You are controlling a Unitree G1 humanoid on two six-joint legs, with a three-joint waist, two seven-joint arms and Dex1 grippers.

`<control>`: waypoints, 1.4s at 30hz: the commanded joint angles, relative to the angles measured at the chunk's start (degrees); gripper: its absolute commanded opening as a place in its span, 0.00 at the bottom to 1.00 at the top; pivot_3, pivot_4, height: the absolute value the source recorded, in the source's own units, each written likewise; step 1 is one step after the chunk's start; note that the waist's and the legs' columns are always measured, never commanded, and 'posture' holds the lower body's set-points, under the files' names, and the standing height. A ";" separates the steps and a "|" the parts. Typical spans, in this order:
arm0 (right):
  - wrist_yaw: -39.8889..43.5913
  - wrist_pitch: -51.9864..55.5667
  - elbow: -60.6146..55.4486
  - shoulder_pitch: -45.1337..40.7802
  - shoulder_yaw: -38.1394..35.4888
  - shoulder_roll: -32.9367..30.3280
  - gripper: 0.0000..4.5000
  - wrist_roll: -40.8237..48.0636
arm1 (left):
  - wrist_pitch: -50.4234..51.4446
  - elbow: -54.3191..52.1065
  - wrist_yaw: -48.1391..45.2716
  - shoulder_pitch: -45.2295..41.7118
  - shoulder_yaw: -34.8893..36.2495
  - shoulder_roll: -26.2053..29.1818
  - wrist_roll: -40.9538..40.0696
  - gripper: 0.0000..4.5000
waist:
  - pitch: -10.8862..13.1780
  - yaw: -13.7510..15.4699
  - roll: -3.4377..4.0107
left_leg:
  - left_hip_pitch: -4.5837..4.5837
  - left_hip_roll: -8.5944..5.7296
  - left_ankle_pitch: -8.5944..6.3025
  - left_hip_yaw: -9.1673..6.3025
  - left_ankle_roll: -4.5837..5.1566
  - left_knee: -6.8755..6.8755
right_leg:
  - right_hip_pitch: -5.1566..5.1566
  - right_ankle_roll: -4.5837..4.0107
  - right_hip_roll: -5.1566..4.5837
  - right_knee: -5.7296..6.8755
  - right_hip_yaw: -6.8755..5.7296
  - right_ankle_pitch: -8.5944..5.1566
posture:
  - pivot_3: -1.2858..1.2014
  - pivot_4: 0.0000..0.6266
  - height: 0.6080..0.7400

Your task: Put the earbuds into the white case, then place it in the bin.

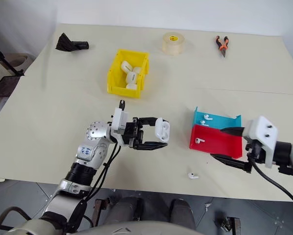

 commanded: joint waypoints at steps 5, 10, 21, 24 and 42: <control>1.80 12.04 -1.17 -19.75 17.12 -6.55 0.99 -1.60 | -0.75 -3.00 1.44 1.03 -1.01 -1.04 0.04 0.62 | 0.01 -0.08 -0.02 | -0.05 0.03 0.00 -0.08 0.00 -0.01 | 0.00 0.00 0.01 -0.10 -0.02 0.00 | 0.52 0.24 1.00; 4.76 13.62 1.68 -30.31 30.28 -5.31 0.99 -8.42 | -1.05 -3.25 2.00 1.02 -1.46 -1.62 0.15 0.62 | 0.01 0.00 -0.02 | -0.12 0.01 0.00 -0.12 0.00 -0.01 | -0.05 0.00 -0.01 -0.12 -0.02 0.00 | 0.52 0.24 1.00; 6.98 10.33 9.96 -38.27 41.83 0.04 0.99 -21.99 | -1.05 -4.52 3.18 1.89 -1.67 -1.23 0.05 0.62 | 0.01 -0.17 -0.02 | -0.13 0.00 0.00 -0.06 -0.01 -0.02 | -0.14 0.00 0.00 -0.06 -0.07 0.00 | 0.52 0.24 1.00; 7.25 10.12 10.58 -38.41 42.36 1.42 0.99 -23.37 | -0.75 -4.92 3.42 2.03 -1.72 -1.11 -0.02 0.62 | 0.01 -0.12 -0.02 | -0.13 -0.01 0.00 -0.06 -0.01 -0.02 | -0.14 0.00 -0.02 -0.04 -0.07 0.00 | 0.52 0.24 1.00; 8.28 8.36 12.66 -39.26 42.41 4.50 0.46 -28.85 | -0.21 -4.95 3.45 1.50 -1.60 -0.81 -0.36 0.62 | 0.01 -0.18 -0.02 | -0.12 0.00 0.00 -0.06 -0.01 -0.01 | -0.14 0.00 0.01 -0.02 -0.08 0.00 | 0.52 0.24 1.00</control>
